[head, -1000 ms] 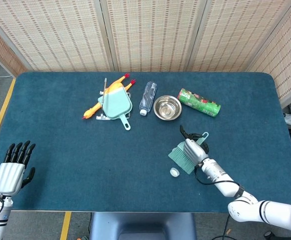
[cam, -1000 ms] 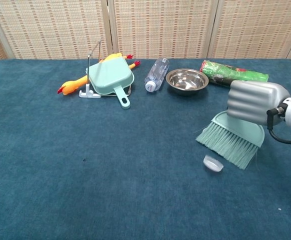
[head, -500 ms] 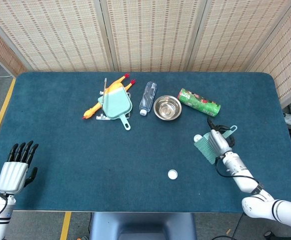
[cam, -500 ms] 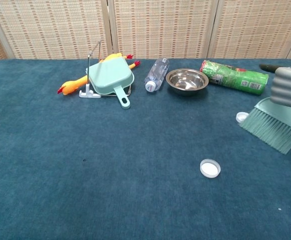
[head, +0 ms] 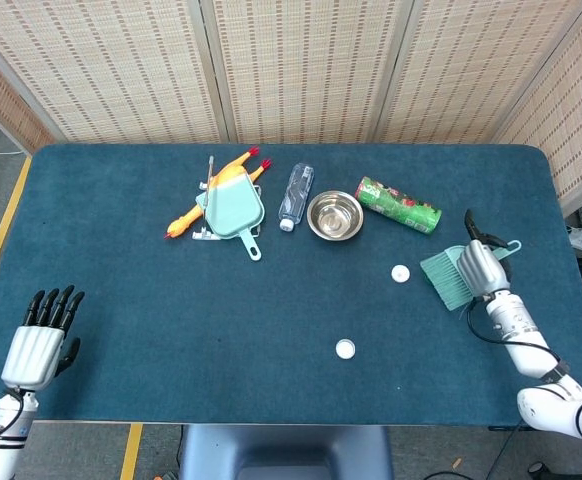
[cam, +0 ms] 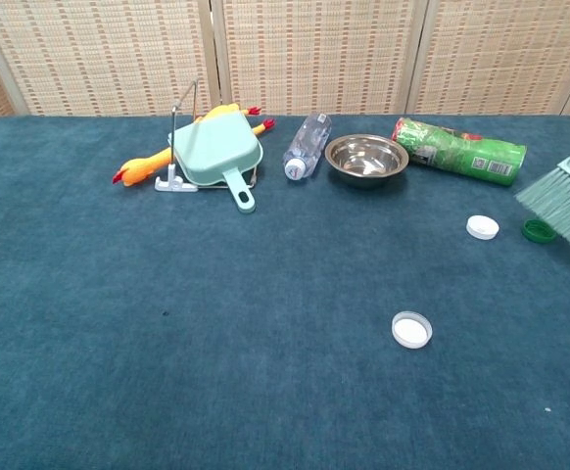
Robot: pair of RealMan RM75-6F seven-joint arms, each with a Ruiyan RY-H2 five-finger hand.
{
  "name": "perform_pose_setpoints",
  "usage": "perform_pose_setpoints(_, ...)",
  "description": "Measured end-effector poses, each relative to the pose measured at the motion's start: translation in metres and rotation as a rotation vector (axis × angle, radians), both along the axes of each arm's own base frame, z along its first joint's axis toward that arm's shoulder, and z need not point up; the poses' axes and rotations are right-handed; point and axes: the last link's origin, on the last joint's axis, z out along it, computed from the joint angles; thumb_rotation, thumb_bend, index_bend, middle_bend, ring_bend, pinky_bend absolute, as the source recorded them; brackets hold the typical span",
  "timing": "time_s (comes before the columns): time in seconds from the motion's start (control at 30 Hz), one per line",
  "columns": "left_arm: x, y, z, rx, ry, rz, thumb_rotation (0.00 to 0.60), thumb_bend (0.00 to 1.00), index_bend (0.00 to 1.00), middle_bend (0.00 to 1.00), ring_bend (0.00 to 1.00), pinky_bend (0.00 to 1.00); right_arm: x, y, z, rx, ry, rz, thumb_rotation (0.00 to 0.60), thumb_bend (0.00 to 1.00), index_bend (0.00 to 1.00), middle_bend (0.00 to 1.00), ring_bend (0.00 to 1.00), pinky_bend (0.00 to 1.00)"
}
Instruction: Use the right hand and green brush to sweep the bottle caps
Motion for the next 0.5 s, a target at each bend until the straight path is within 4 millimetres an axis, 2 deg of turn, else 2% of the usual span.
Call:
perform_pose_setpoints(0.13, 0.0, 0.002, 0.001, 0.001, -0.009, 0.0, 0.6, 0.44, 0.0, 0.0, 0.0, 0.04, 0.013, 0.001, 0.013, 0.008, -0.17, 0.053, 0.6, 0.43, 0.89, 0.84, 0.57, 0.01)
perform_pose_setpoints(0.27, 0.002, 0.002, 0.005, 0.009, -0.02, -0.009, 0.6, 0.44, 0.0, 0.0, 0.0, 0.05, 0.036, 0.005, 0.014, 0.079, -0.311, 0.148, 0.6, 0.43, 0.89, 0.84, 0.57, 0.01)
perform_pose_setpoints(0.4, 0.003, 0.001, 0.006, 0.014, -0.026, -0.017, 0.6, 0.44, 0.0, 0.0, 0.0, 0.05, 0.064, 0.017, -0.002, 0.195, -0.354, 0.257, 0.6, 0.43, 0.89, 0.84, 0.57, 0.01)
perform_pose_setpoints(0.5, 0.003, 0.003, 0.007, 0.016, -0.03, -0.016, 0.6, 0.44, 0.0, 0.0, 0.0, 0.05, 0.086, 0.029, -0.022, 0.283, -0.34, 0.32, 0.6, 0.43, 0.89, 0.84, 0.57, 0.01)
